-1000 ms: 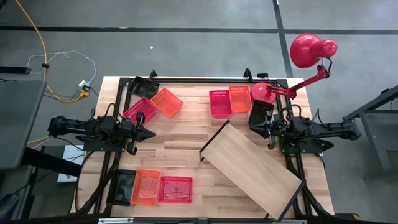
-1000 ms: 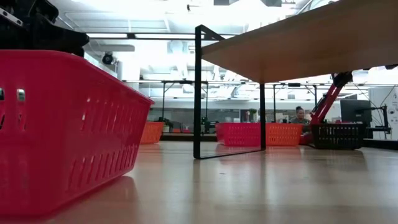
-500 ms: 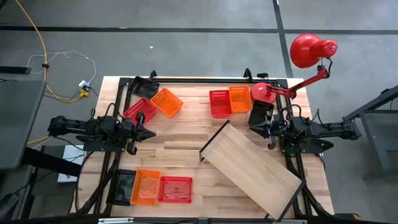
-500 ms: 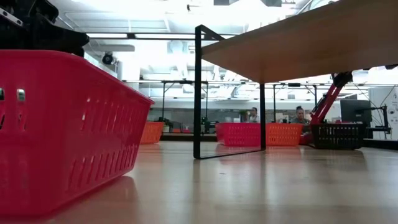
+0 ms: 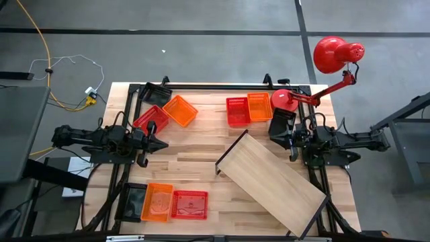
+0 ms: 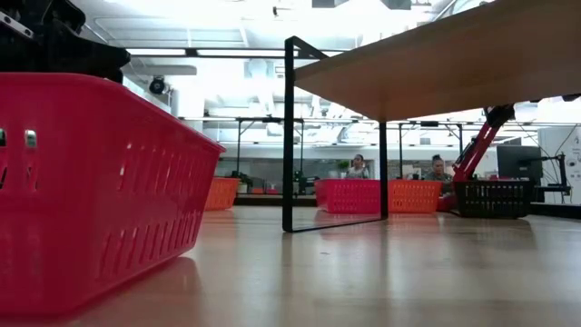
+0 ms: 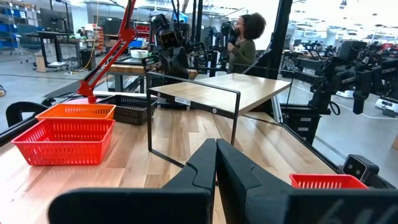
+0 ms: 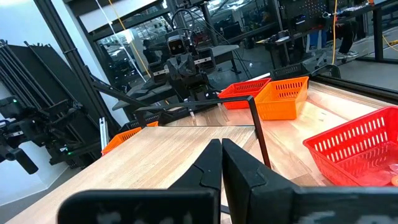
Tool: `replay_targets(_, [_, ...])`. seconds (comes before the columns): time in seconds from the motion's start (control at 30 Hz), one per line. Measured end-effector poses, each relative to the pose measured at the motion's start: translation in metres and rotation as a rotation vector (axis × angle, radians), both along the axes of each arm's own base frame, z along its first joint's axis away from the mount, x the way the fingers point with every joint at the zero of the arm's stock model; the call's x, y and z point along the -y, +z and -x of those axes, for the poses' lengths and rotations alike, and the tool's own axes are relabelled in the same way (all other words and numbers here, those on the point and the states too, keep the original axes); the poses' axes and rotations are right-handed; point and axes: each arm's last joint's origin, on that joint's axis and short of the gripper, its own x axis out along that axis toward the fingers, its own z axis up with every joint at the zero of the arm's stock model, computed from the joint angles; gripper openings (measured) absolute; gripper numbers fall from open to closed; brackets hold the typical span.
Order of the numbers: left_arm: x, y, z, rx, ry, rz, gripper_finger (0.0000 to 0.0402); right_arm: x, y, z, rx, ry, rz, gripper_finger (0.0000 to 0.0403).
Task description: Stack baskets on shelf by color
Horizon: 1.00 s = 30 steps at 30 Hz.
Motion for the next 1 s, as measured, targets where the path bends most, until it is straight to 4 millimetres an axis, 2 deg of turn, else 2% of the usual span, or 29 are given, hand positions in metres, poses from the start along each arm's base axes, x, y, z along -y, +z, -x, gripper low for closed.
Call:
replay_targets(0.77, [0.000, 0.000, 0.000, 0.000, 0.001, 0.000, 0.0001, 0.000, 0.000, 0.000, 0.001, 0.000, -0.001, 0.0000])
replay_targets(0.87, [0.000, 0.000, 0.000, 0.000, 0.000, 0.000, 0.0001, 0.000, 0.003, 0.000, 0.042, 0.003, -0.126, 0.0000])
replay_targets(1.0, [0.000, 0.000, 0.000, 0.000, 0.000, 0.000, 0.0001, 0.003, 0.019, 0.003, 0.243, -0.055, -0.411, 0.0000])
